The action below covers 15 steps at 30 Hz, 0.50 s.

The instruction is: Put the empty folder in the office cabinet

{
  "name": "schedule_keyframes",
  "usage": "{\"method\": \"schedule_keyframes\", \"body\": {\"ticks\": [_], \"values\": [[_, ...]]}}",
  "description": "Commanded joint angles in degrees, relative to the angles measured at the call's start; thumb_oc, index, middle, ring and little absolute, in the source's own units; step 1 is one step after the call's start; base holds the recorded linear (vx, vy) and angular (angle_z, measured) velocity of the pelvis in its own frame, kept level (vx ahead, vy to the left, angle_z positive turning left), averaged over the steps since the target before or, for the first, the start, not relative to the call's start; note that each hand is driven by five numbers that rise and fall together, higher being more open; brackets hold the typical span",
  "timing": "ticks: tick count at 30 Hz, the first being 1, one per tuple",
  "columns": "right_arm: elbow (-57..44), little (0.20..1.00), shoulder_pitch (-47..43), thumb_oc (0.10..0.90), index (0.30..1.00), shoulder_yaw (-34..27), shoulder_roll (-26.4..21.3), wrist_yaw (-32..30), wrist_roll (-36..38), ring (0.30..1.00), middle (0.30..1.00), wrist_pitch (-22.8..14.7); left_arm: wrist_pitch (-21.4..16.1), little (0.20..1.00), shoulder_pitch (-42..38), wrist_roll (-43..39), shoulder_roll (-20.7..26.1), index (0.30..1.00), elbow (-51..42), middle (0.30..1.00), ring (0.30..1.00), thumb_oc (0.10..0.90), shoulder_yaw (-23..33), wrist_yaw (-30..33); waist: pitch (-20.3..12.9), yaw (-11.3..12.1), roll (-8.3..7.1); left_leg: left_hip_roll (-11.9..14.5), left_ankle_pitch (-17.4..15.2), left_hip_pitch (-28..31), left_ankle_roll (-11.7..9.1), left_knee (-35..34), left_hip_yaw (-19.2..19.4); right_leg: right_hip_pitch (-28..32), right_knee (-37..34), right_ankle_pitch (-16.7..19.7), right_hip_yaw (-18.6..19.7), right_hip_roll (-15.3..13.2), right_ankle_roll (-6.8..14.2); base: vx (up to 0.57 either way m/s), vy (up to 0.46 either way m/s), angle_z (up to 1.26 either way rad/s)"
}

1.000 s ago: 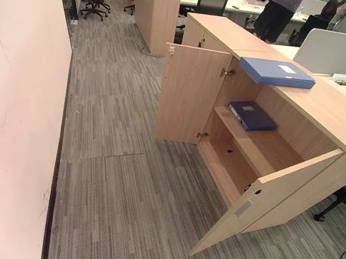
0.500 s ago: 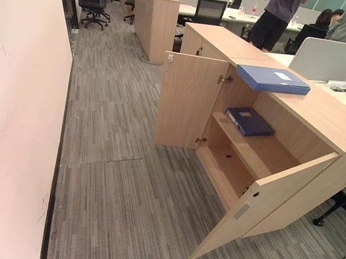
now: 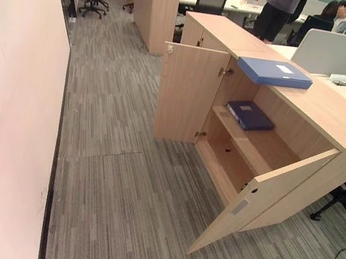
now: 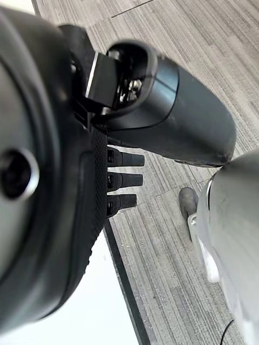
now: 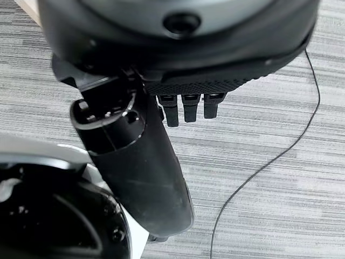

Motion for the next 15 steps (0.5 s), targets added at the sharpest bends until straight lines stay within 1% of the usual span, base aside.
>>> {"method": "schedule_keyframes", "body": {"ticks": [1, 2, 3, 4, 5, 6, 7, 8, 10, 11, 13, 15], "values": [[-2.20, 0.900, -2.33, 0.800, 0.900, -3.01, -3.62, -1.67, 1.90, 0.900, 0.900, -3.89, 1.06, 0.900, -0.95, 1.07, -2.56, 0.900, 1.92, 0.900, 0.900, 0.800, -2.20, -0.51, 4.83, 0.75, -1.62, 0.48, -4.30, -6.40, 2.52, 13.07, -2.10, 3.70, -1.33, -4.98, -1.39, -0.92, 2.26, 0.04, 0.005, 0.28], [-1.01, 0.900, -1.89, 0.800, 0.900, -3.56, -4.23, -2.21, 1.68, 0.900, 0.900, -3.89, 0.70, 0.900, -1.08, 0.95, -2.68, 0.900, 2.14, 0.900, 0.900, 0.800, -2.04, -0.51, 4.99, 0.92, -1.58, 0.11, -4.04, -8.07, 2.79, 12.03, -2.76, 3.94, -0.97, -5.49, -1.51, -1.30, 2.29, 0.09, 0.029, 0.32], [-0.83, 0.900, -1.71, 0.800, 0.900, -3.85, -4.50, -2.08, 1.71, 0.900, 0.900, -4.04, 0.53, 0.900, -1.02, 0.78, -2.60, 0.900, 2.17, 0.900, 0.900, 0.800, -1.83, -0.41, 4.91, 1.07, -1.51, 0.03, -3.81, -8.58, 2.64, 10.96, -3.07, 4.22, -1.09, -5.77, -1.37, -1.42, 2.41, 0.16, 0.076, 0.13], [-0.87, 0.900, -1.58, 0.800, 0.900, -4.16, -4.99, -2.10, 1.91, 0.900, 0.900, -4.24, 0.34, 0.900, -0.66, 0.17, -2.46, 0.900, 1.98, 0.900, 0.900, 0.800, -1.58, -0.17, 4.98, 1.48, -1.31, -0.23, -2.87, -10.48, 2.25, 9.66, -3.33, 4.71, -1.44, -6.20, -1.20, -1.61, 2.55, 0.19, 0.105, -0.01], [-0.16, 0.900, -3.47, 0.800, 0.900, -3.49, -3.50, -2.44, 2.69, 0.900, 0.900, -3.87, 0.41, 0.900, -0.19, 0.19, -2.65, 0.900, 2.42, 0.900, 0.900, 0.800, -2.04, 0.10, 5.02, 2.44, -0.71, -0.24, -1.11, -11.35, 1.75, 7.73, -3.57, 5.44, -2.01, -6.45, -0.97, -1.65, 2.55, 0.19, 0.111, 0.01], [-0.68, 0.900, -4.04, 0.800, 0.900, -3.25, -3.16, -2.20, 2.88, 0.900, 0.900, -3.88, 0.36, 0.900, 0.29, 0.29, -2.73, 0.900, 2.18, 0.900, 0.900, 0.800, -2.26, 0.07, 4.97, 2.96, -0.34, -0.08, 0.19, -11.59, 1.28, 6.33, -3.81, 5.81, -2.46, -6.60, -0.88, -1.64, 2.61, 0.20, 0.123, 0.07], [-0.71, 0.900, -4.28, 0.800, 0.900, -3.47, -3.22, -2.50, 3.00, 0.900, 0.900, -4.00, 0.37, 0.900, 0.51, 0.21, -3.00, 0.900, 2.08, 0.900, 0.900, 0.800, -2.37, 0.30, 5.27, 3.47, 0.42, -0.06, 2.81, -12.93, 0.58, 3.84, -4.00, 6.59, -2.89, -7.04, -0.87, -1.45, 2.63, 0.19, 0.133, 0.12], [-0.35, 0.900, -4.17, 0.800, 0.900, -3.93, -3.32, -2.50, 2.94, 0.900, 0.900, -3.80, 0.17, 0.900, 0.93, 0.21, -3.09, 0.900, 2.14, 0.900, 0.900, 0.800, -2.01, 0.36, 5.46, 3.84, 1.09, 0.39, 4.38, -13.53, 0.05, 1.48, -3.86, 7.45, -3.43, -7.24, -0.56, -1.18, 2.71, 0.20, 0.147, 0.12], [0.75, 0.900, -3.71, 0.800, 0.900, -4.99, -3.71, -2.79, 2.69, 0.900, 0.900, -3.75, 0.13, 0.900, 1.55, 0.33, -3.49, 0.900, 2.37, 0.900, 0.900, 0.800, -1.77, 0.37, 5.60, 4.25, 1.92, 1.11, 6.87, -13.72, -0.58, -2.20, -2.86, 9.19, -4.15, -7.81, -0.13, -1.33, 3.22, 0.23, 0.168, 0.12], [1.41, 0.900, -3.60, 0.800, 0.900, -5.67, -3.94, -2.82, 2.77, 0.900, 0.900, -3.56, 0.09, 0.900, 2.13, 0.29, -3.78, 0.900, 2.44, 0.900, 0.900, 0.800, -1.46, 0.42, 5.49, 4.47, 2.32, 1.28, 7.34, -14.01, -0.80, -2.83, -2.42, 9.98, -4.37, -7.97, 0.11, -1.60, 3.55, 0.28, 0.205, -0.04], [2.82, 0.900, -2.91, 0.800, 0.900, -6.84, -4.24, -2.50, 1.81, 0.900, 0.900, -3.29, 0.25, 0.900, 3.57, 0.95, -4.22, 0.900, 3.36, 0.900, 0.900, 0.800, -0.51, 0.13, 4.08, 4.94, 2.99, 1.26, 6.90, -11.90, -0.12, -5.67, -1.73, 11.64, -5.02, -8.55, 0.74, -2.52, 4.40, 0.32, 0.235, -0.23], [3.82, 0.900, -2.45, 0.800, 0.900, -7.98, -4.40, -2.44, 1.28, 0.900, 0.900, -2.98, 0.24, 0.900, 4.03, 1.44, -4.28, 0.900, 3.99, 0.900, 0.900, 0.800, -0.17, 0.00, 2.82, 5.17, 2.99, 0.51, 6.60, -12.39, 0.40, -4.37, -1.37, 12.43, -5.23, -8.47, 0.44, -4.47, 5.55, 0.30, 0.236, -0.22]]}}
